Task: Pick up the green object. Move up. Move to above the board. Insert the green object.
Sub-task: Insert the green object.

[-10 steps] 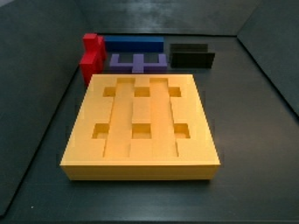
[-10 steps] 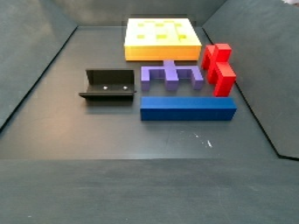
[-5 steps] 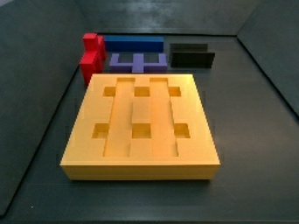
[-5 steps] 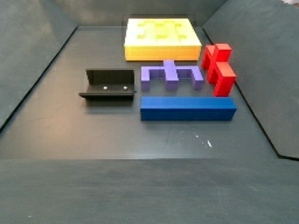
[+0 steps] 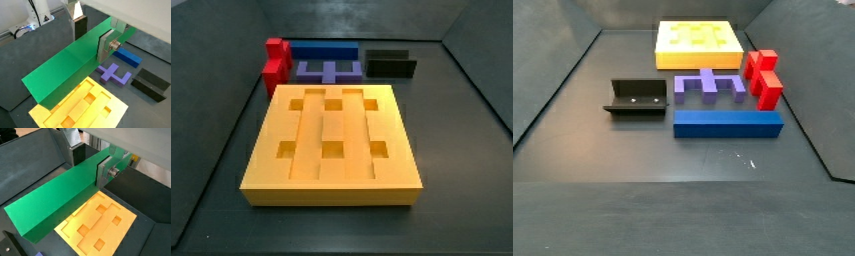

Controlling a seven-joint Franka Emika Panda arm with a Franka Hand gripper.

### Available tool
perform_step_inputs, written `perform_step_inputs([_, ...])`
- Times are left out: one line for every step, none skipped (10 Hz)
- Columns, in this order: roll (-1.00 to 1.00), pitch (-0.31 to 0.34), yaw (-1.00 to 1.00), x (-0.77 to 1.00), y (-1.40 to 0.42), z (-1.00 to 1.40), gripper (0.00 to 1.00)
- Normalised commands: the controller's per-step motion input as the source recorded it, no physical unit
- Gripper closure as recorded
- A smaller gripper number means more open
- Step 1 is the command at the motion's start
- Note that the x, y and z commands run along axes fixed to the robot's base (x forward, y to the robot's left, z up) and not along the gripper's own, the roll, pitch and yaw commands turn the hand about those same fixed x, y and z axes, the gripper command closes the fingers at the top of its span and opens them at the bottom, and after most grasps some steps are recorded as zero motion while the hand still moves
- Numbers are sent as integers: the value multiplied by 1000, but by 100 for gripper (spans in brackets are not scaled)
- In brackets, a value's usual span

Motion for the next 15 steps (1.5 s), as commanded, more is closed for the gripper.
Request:
perform_step_inputs([-11, 0, -29, 20, 0, -63, 100])
perform_step_inputs([-164, -77, -140, 23, -11, -534, 100])
perform_step_inputs([-274, -99, -17, 0, -77, -529, 100])
perform_step_inputs([-269, -127, 0, 0, -86, -529, 100])
perform_step_inputs([-236, -106, 0, -11, -106, -600, 100])
perform_step_inputs([-191, -69, 20, -74, -106, -694, 100])
perform_step_inputs([-184, -43, 11, -126, -131, -711, 100])
perform_step_inputs([-160, -27, 17, -131, -160, -760, 100])
perform_step_inputs([-149, -33, 23, -163, -174, -780, 100])
perform_step_inputs([-187, -36, 20, -160, -80, -714, 100])
perform_step_inputs([-104, -76, 0, -74, -83, -629, 100])
perform_step_inputs([0, -74, 0, 0, -177, -563, 100])
perform_step_inputs([210, 50, 0, 123, -189, -437, 100])
perform_step_inputs([214, 53, 66, 0, -163, -477, 100])
perform_step_inputs([211, 60, 203, 46, -171, -406, 100])
